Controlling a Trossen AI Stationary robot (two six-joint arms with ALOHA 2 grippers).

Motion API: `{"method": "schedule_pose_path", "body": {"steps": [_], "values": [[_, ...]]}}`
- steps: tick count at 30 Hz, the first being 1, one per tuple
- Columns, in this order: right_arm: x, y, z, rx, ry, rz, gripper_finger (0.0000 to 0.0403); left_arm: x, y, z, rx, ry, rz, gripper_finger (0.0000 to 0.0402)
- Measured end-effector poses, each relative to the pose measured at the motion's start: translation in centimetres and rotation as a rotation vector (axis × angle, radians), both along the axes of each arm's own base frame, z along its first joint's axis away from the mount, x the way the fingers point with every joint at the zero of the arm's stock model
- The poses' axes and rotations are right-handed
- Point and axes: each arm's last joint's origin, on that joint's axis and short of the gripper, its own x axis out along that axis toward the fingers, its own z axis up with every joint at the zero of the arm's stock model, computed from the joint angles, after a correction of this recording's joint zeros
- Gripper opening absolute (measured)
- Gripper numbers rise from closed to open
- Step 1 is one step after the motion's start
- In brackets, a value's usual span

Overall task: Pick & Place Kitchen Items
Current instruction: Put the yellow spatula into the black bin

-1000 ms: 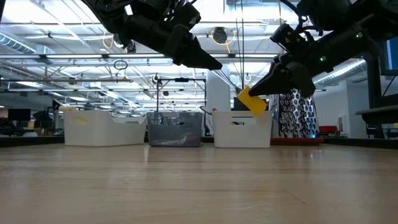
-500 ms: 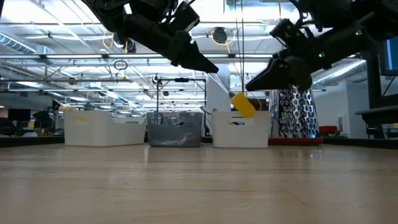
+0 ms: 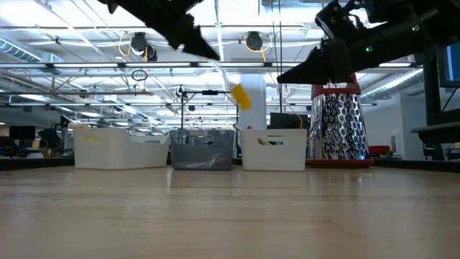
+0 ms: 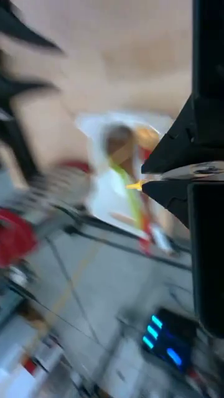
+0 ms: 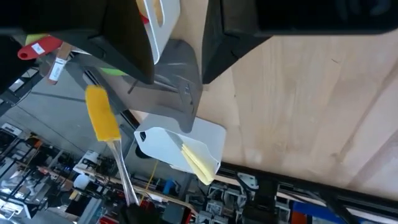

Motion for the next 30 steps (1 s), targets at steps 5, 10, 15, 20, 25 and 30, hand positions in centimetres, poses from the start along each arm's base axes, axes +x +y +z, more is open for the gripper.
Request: {"method": "schedule_pose_path", "body": {"steps": [5,10,15,20,25,30], "values": [[0.0,0.0,0.0,0.016,-0.006,-0.003,0.0125,-0.4,1.7,-1.2,0.021,0.105,0.121,0.0004],[0.0,0.0,0.0,0.017,-0.006,-0.004,0.0121,0.6,3.9,-3.8,-0.003,0.182,0.184,0.0006],[0.0,0.0,0.0,0.016,-0.004,-0.004,0.0123,2.0,5.8,-6.6,0.065,0.253,0.225,0.0006],[0.0,0.0,0.0,0.016,-0.001,-0.004,0.0119,2.9,6.8,-8.1,0.134,0.260,0.298,0.0004],[0.0,0.0,-0.1,0.011,0.004,-0.003,0.0118,3.3,6.9,-9.7,0.066,0.291,0.243,0.0022],[0.0,0.0,-0.1,0.010,0.007,-0.003,0.0116,3.6,6.5,-10.2,0.041,0.300,0.220,0.0068]]}}
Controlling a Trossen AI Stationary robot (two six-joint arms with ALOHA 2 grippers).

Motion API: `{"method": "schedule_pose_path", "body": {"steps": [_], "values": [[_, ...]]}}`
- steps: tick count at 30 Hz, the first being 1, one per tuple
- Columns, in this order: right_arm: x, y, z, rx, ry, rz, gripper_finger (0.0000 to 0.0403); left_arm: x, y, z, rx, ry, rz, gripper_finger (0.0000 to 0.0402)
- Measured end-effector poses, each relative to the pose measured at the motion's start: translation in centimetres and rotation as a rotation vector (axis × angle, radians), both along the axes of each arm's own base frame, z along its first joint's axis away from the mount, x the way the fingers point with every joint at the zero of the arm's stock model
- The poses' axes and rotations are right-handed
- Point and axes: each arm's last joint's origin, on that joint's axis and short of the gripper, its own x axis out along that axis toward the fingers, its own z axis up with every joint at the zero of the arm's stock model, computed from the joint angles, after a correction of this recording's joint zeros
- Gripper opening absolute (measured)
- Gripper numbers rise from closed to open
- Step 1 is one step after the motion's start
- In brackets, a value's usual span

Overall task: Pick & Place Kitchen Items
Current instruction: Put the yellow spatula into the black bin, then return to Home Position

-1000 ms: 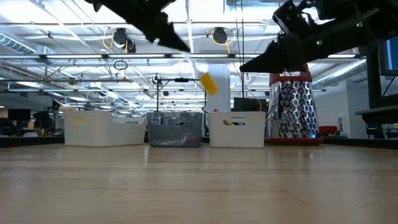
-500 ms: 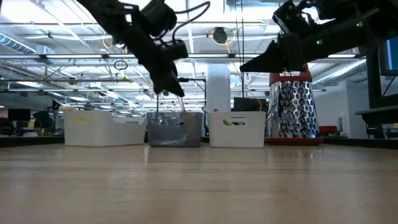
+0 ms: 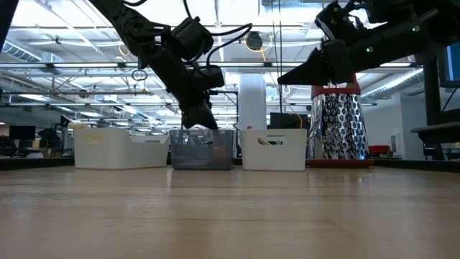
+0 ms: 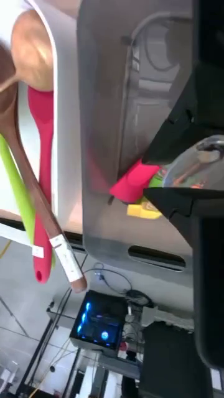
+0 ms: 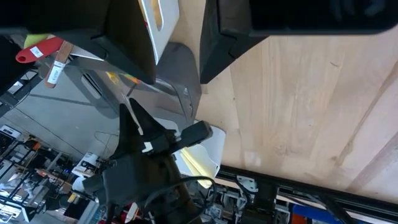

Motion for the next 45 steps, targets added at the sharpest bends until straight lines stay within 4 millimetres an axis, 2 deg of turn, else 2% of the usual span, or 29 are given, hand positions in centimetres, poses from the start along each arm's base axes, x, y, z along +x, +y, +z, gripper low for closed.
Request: {"method": "schedule_pose_path", "body": {"steps": [5,12,20,26,32,36,41,45], "values": [[0.0,0.0,0.0,-0.002,0.003,0.001,0.0115,0.1,-0.4,0.0,0.009,0.003,0.005,0.0109],[0.0,0.0,0.0,-0.002,0.004,0.001,0.0114,0.3,-2.2,0.4,-0.006,-0.007,-0.037,0.0151],[0.0,0.0,0.0,-0.003,0.005,0.000,0.0116,-0.6,-4.6,3.8,-0.036,-0.095,-0.117,0.0159],[0.0,0.0,0.0,-0.001,-0.002,0.000,0.0117,-2.6,-5.8,7.0,-0.075,-0.149,-0.163,0.0159],[0.1,0.1,0.0,0.009,-0.001,0.053,0.0120,-4.8,-6.7,9.8,-0.237,-0.227,-0.336,0.0159],[0.0,0.1,0.3,0.009,-0.015,0.051,0.0139,-6.8,-7.3,11.2,-0.292,-0.205,-0.427,0.0159],[-0.9,0.1,1.9,0.033,-0.071,0.064,0.0162,-9.5,-7.6,11.8,-0.419,-0.146,-0.505,0.0159],[-2.4,0.2,3.2,0.047,-0.061,0.110,0.0169,-11.7,-8.1,12.0,-0.417,-0.228,-0.634,0.0159]]}}
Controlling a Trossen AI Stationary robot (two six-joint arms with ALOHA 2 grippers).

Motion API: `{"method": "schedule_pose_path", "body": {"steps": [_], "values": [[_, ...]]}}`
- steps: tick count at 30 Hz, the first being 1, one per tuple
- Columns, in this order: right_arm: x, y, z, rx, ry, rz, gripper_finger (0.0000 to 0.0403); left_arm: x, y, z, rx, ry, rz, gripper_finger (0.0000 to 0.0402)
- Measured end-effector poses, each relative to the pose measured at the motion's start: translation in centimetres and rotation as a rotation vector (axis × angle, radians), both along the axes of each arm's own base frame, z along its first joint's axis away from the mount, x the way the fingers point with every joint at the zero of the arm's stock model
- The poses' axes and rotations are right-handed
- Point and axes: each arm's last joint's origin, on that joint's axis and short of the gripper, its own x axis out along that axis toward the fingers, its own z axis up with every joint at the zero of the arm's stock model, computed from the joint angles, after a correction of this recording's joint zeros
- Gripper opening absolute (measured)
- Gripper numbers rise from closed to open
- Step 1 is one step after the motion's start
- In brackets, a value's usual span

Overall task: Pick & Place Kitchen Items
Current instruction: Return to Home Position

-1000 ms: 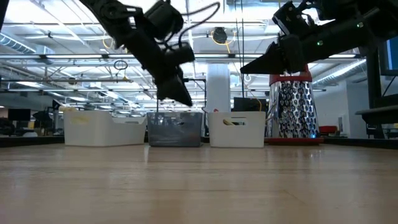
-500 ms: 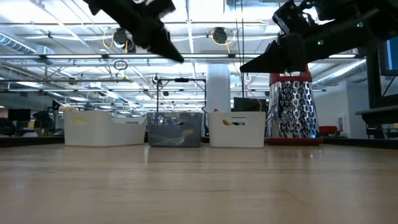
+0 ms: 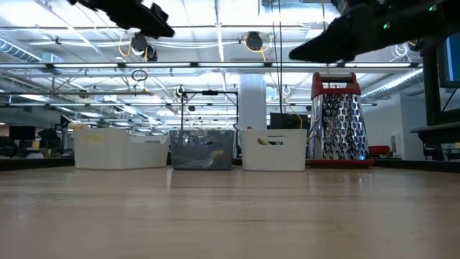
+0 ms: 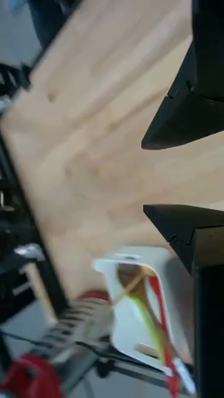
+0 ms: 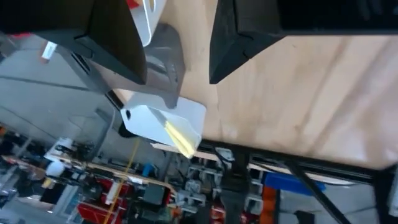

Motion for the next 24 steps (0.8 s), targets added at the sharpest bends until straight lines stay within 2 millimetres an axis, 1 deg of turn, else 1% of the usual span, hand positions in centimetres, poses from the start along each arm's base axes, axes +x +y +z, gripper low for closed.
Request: {"method": "schedule_pose_path", "body": {"steps": [3,6,9,13,17,21,24], "values": [[-1.4,0.3,1.2,0.005,-0.016,0.024,0.0166,-1.8,-0.3,-0.7,0.005,-0.104,-0.025,0.0159],[-2.8,0.5,2.2,0.032,-0.040,0.044,0.0160,-3.8,-0.4,-1.7,-0.011,-0.191,-0.002,0.0159],[-4.1,0.6,2.8,0.056,-0.042,0.057,0.0152,-5.7,-0.7,-2.7,-0.044,-0.257,0.018,0.0159],[-5.6,0.4,3.0,0.043,-0.006,0.068,0.0142,-7.9,-1.2,-3.9,-0.058,-0.364,-0.027,0.0159],[-6.9,0.2,2.7,0.054,-0.049,0.120,0.0134,-9.5,-1.5,-5.4,-0.050,-0.467,-0.058,0.0159],[-8.3,0.2,2.0,0.092,-0.093,0.212,0.0126,-10.7,-1.7,-6.8,-0.044,-0.544,-0.059,0.0159],[-9.4,0.0,1.3,0.100,-0.134,0.220,0.0120,-11.3,-1.8,-7.5,-0.048,-0.590,-0.059,0.0159]]}}
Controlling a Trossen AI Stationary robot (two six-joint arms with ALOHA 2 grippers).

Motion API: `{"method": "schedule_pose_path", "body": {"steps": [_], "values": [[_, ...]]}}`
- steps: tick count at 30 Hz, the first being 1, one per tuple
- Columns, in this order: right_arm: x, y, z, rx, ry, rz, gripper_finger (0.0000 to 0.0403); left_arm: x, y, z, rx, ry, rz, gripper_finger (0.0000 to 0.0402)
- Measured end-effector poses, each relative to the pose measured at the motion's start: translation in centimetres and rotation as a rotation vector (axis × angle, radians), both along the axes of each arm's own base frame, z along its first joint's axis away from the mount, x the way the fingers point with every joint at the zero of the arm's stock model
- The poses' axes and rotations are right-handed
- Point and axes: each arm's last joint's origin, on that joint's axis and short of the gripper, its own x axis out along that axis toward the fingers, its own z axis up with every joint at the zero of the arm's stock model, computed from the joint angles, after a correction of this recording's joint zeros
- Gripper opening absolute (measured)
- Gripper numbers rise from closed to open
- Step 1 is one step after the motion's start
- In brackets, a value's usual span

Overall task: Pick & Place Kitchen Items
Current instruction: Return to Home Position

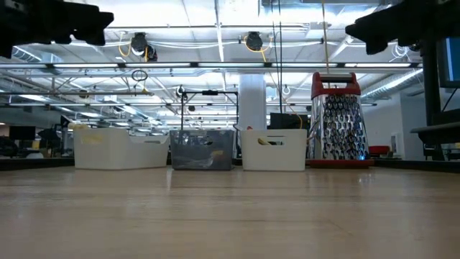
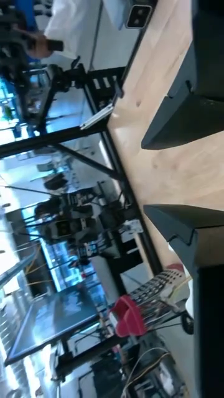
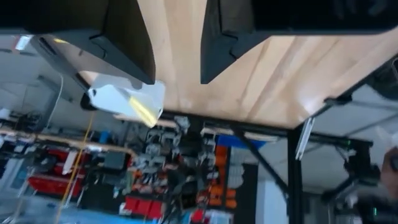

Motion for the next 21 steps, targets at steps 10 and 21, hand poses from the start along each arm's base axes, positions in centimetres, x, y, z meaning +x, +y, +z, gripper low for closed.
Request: {"method": "schedule_pose_path", "body": {"steps": [10,21], "values": [[-2.9,-0.6,-2.5,0.031,-0.150,-0.003,0.0114,-1.1,-0.1,-1.8,-0.074,-0.045,0.007,0.0159],[-3.6,-0.8,-3.6,0.041,-0.102,-0.004,0.0114,-1.1,-0.1,-3.4,-0.128,-0.016,0.026,0.0159]]}}
